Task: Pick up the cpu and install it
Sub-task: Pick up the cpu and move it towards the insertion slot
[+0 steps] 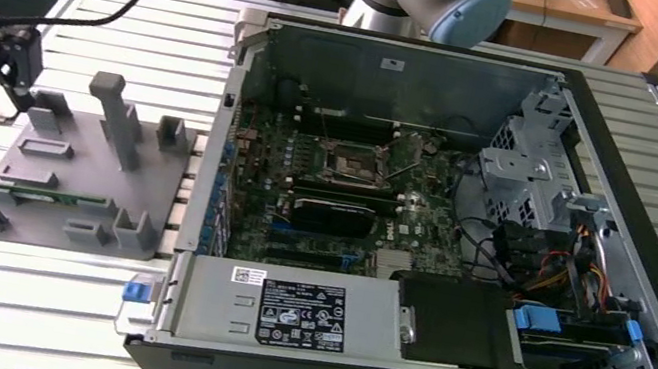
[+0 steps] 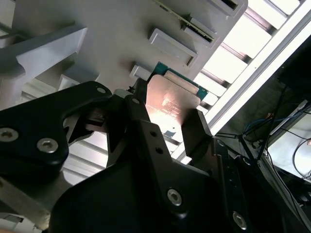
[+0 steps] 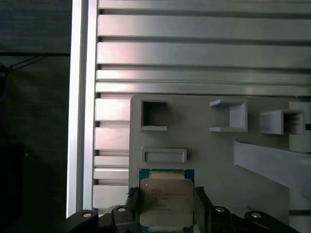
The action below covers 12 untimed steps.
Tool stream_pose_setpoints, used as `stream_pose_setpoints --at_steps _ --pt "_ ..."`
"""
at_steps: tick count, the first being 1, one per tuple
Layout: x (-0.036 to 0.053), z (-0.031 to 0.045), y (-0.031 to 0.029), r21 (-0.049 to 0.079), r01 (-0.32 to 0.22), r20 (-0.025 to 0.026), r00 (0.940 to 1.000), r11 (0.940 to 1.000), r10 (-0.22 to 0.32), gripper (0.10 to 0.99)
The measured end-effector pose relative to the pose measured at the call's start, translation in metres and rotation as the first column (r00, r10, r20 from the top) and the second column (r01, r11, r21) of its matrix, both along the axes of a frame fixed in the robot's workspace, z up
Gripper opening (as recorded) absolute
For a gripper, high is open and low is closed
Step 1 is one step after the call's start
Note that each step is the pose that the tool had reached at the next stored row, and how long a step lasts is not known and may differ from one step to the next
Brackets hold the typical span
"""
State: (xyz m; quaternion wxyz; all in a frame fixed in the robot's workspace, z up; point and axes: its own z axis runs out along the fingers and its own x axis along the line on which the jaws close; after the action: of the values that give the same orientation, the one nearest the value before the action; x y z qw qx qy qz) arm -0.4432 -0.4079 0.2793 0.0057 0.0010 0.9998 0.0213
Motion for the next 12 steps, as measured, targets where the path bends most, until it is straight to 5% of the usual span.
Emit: stream_pose_setpoints --at_steps 12 --pt "-0.0005 0.0357 0.0018 0.000 0.000 0.0000 1.0000 1.0000 0.000 0.529"
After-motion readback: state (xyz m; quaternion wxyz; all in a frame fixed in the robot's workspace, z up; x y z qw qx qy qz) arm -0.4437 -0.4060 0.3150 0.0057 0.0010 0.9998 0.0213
